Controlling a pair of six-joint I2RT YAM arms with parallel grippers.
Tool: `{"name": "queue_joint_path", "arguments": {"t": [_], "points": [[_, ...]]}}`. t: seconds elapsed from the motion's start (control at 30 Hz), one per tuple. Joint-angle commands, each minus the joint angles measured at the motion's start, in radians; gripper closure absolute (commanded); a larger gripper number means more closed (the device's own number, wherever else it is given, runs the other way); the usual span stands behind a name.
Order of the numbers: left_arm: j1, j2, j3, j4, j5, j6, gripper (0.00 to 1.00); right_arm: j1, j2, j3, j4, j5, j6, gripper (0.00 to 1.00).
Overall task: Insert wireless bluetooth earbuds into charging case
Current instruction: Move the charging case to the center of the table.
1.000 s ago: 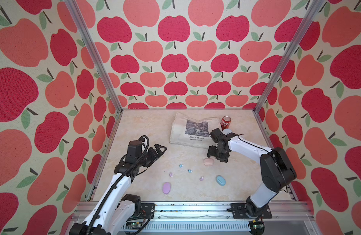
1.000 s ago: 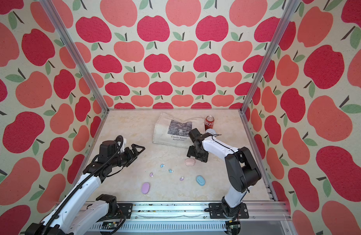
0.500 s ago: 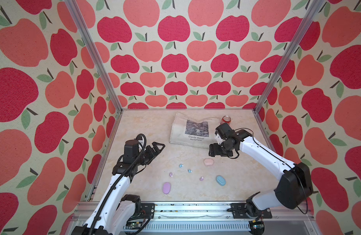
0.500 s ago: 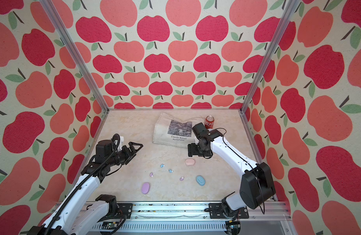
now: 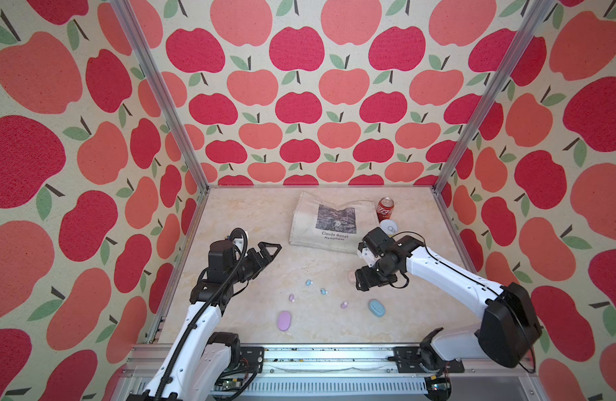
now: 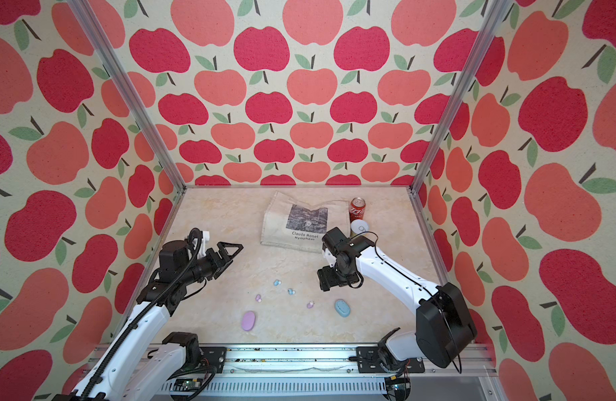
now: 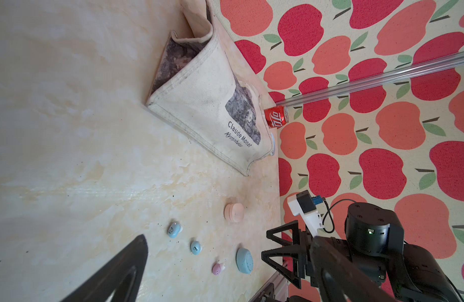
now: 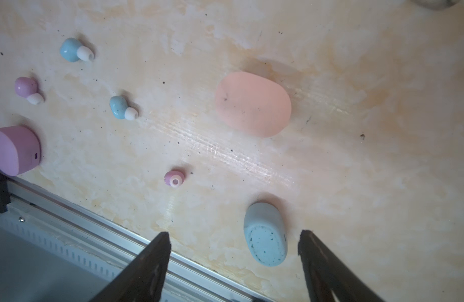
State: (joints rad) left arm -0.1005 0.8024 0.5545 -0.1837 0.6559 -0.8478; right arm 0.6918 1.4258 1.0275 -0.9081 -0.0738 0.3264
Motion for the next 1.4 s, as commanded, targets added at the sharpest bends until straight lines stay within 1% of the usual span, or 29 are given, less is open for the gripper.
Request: {"name": "queue_joint_path", "arguments": {"t": [0.0,0.1,0.23,0.4,0.83,1.37], "points": [[0.007,-0.023,-0.005,-0.025,0.007,0.005,0.01,-0.005,0.05,0.022,0.059,0.086,0.037,0.2],[0.007,-0.026,0.001,-0.031,0.005,0.01,0.01,-0.014,0.118,0.058,0.064,0.12,0.044,0.2],[0.009,-0.018,-0.004,-0.024,0.002,0.002,0.01,-0.019,0.202,0.11,0.046,0.13,0.042,0.2],[0.011,0.006,0.002,-0.026,0.007,0.001,0.01,-0.019,0.26,0.12,0.049,0.138,0.033,0.2],[0.016,0.012,0.011,-0.035,0.002,0.004,0.01,-0.026,0.308,0.081,0.075,0.168,0.031,0.2],[0.014,-0.028,0.031,-0.071,-0.029,0.01,0.01,-0.056,0.325,0.047,0.127,0.143,0.009,0.2]]}}
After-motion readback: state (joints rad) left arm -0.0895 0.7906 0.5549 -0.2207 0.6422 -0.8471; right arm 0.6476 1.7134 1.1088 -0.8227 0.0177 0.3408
